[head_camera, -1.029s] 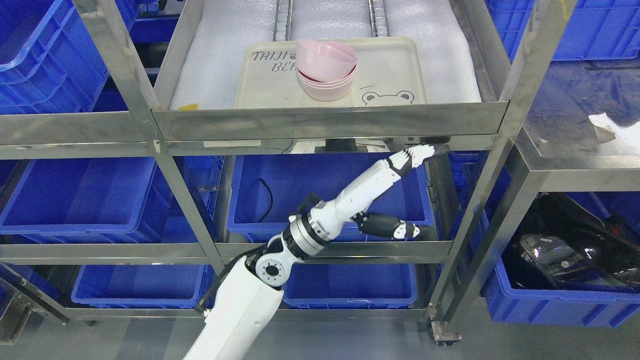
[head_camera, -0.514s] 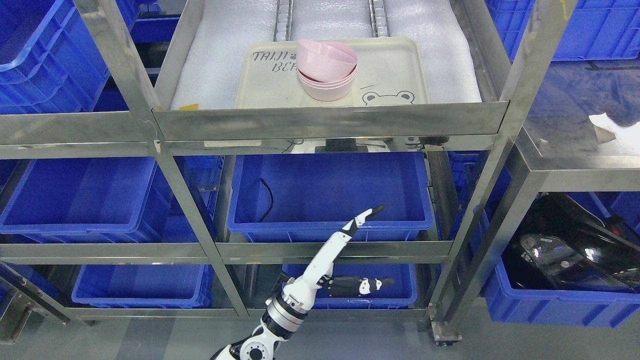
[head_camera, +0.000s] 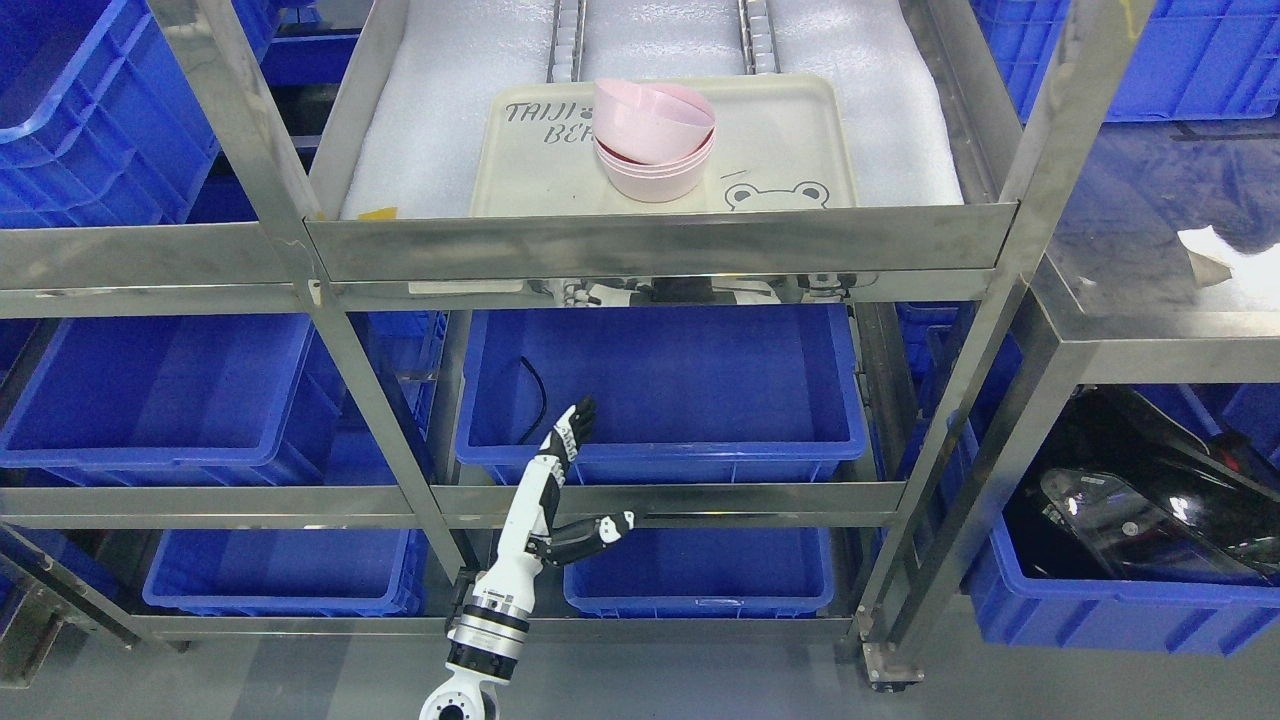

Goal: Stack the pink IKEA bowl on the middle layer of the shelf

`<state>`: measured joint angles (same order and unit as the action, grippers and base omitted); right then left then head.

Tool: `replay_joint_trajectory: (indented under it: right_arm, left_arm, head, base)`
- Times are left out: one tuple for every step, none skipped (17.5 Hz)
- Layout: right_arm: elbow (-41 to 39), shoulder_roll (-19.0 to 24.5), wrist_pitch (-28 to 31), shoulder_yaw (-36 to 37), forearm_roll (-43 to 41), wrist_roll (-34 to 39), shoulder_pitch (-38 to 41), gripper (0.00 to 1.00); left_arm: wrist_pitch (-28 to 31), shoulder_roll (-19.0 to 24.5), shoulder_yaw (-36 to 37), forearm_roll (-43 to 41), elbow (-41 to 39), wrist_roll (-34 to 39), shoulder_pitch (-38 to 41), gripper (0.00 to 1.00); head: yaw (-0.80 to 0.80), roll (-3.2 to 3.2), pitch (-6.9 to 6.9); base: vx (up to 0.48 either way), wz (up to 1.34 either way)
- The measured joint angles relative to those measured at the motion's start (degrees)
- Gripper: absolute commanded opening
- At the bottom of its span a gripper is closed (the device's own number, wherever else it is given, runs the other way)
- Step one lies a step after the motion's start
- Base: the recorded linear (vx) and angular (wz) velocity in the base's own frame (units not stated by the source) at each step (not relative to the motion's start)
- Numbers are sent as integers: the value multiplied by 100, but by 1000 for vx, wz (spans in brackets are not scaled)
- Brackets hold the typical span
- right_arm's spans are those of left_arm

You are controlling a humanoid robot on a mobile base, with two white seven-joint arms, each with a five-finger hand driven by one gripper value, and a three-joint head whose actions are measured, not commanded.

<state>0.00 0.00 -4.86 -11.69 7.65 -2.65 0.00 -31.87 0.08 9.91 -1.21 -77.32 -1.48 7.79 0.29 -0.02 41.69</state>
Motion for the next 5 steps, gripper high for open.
replay_joint_trajectory:
  right_arm:
    - [0,0,0,0,0,0,0,100]
    - [0,0,0,0,0,0,0,100]
    - [0,0,0,0,0,0,0,100]
    - [0,0,0,0,0,0,0,100]
    - [0,0,0,0,0,0,0,100]
  left_arm:
    - [68,-1,-104,23,7,1,11,100]
    - [162,-1,-195,43,14,3,18,100]
    - [232,-2,-276,58,18,5,21,100]
    - [259,-2,-345,69,21,5,22,100]
    - [298,-3,-409,79,24,6,22,100]
  head:
    - [0,0,0]
    - [0,0,0]
    - [0,0,0]
    - [0,0,0]
    - [0,0,0]
  base:
    - [0,0]
    - [0,0]
    - [0,0]
    - [0,0]
    - [0,0]
